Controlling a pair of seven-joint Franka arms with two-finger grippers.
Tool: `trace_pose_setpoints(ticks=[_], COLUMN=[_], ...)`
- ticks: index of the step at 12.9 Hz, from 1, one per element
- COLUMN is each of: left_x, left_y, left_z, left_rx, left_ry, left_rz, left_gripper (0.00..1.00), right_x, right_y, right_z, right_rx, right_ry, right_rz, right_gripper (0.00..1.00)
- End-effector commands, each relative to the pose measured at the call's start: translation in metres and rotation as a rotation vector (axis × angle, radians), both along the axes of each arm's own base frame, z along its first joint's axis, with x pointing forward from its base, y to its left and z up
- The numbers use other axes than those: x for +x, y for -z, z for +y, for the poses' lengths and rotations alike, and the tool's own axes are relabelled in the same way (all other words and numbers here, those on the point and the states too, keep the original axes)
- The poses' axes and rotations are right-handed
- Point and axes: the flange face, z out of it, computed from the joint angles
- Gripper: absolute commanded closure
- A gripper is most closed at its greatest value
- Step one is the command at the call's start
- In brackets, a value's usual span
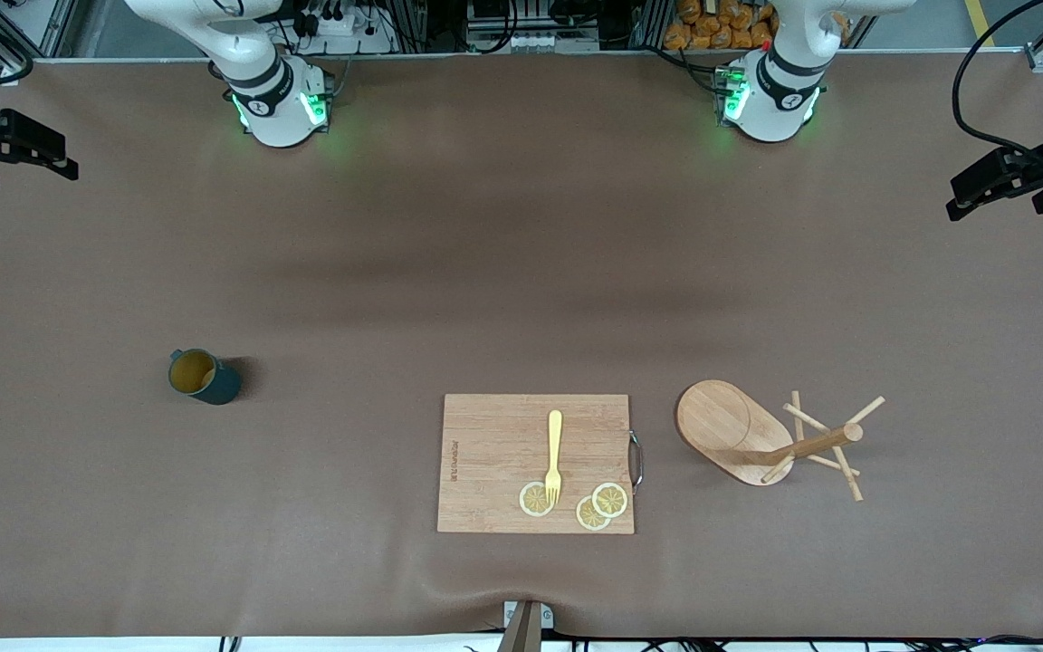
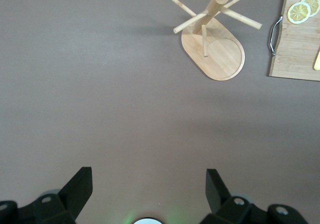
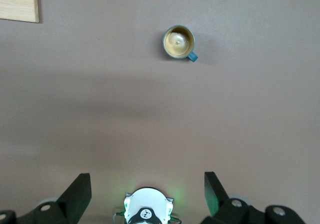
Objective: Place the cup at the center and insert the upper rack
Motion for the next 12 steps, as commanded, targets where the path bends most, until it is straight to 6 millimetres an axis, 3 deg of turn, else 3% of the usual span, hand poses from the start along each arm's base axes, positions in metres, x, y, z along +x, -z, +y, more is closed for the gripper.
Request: trace_pose_setpoints(ticks=[1,12], left_x=[-0.0026,-0.0005], left_y=[-0.007,-0.0045], left_z=[-0.0031,-0.001], left_rx=[0.003,-0.012], left_ry=[-0.005,-0.011], left_rz=[-0.011,-0.006], left_gripper=[0.0,0.0], right_x=[-0.0106,-0.0103], right_y=[-0.005,-0.0052], right_z=[-0.0009,-0.0018], right_rx=[0.02,0.019], right_ry=[0.029,0.028], right_rz=[0.0,-0.003], right_gripper=[0.0,0.0])
